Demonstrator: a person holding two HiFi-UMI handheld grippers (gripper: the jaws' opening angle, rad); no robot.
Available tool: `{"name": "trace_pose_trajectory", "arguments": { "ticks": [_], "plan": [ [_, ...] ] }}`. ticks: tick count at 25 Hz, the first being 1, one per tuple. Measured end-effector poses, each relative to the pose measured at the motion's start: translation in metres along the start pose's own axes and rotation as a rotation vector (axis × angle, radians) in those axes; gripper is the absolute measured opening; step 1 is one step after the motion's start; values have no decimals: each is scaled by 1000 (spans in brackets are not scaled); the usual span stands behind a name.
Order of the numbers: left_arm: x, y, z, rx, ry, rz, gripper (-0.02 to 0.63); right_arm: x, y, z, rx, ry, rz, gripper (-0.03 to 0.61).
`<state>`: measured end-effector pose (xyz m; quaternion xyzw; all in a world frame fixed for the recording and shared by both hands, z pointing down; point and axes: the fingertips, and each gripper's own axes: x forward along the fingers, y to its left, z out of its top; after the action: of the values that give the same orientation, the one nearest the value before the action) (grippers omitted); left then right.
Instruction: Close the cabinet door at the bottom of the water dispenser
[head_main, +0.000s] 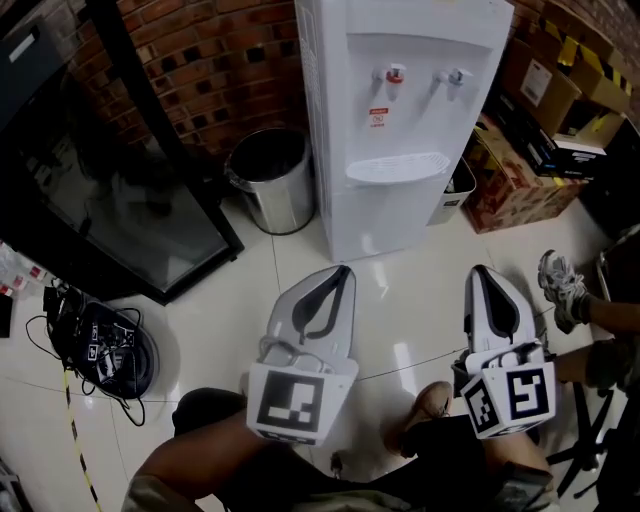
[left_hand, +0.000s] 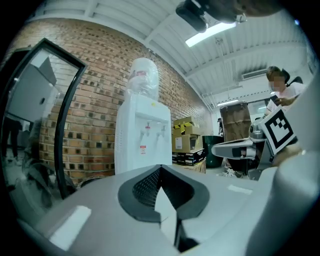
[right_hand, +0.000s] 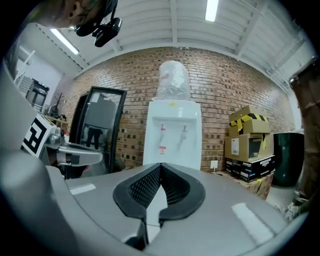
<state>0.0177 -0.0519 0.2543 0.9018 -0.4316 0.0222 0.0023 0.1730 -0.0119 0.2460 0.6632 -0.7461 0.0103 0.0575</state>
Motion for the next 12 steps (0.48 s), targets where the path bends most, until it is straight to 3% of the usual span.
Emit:
{"name": "trace_pose_trajectory", "arguments": {
  "ticks": [5, 8, 12],
  "plan": [
    [-35, 2, -16, 112, 40, 47, 0, -15, 34, -20, -21, 46, 72, 0],
    [-44, 5, -31, 94, 72, 65, 0, -20, 62, -28, -33, 63, 142, 0],
    [-52, 4, -32, 80, 50, 67, 0, -24, 89, -33, -40, 78, 210, 0]
  ]
}}
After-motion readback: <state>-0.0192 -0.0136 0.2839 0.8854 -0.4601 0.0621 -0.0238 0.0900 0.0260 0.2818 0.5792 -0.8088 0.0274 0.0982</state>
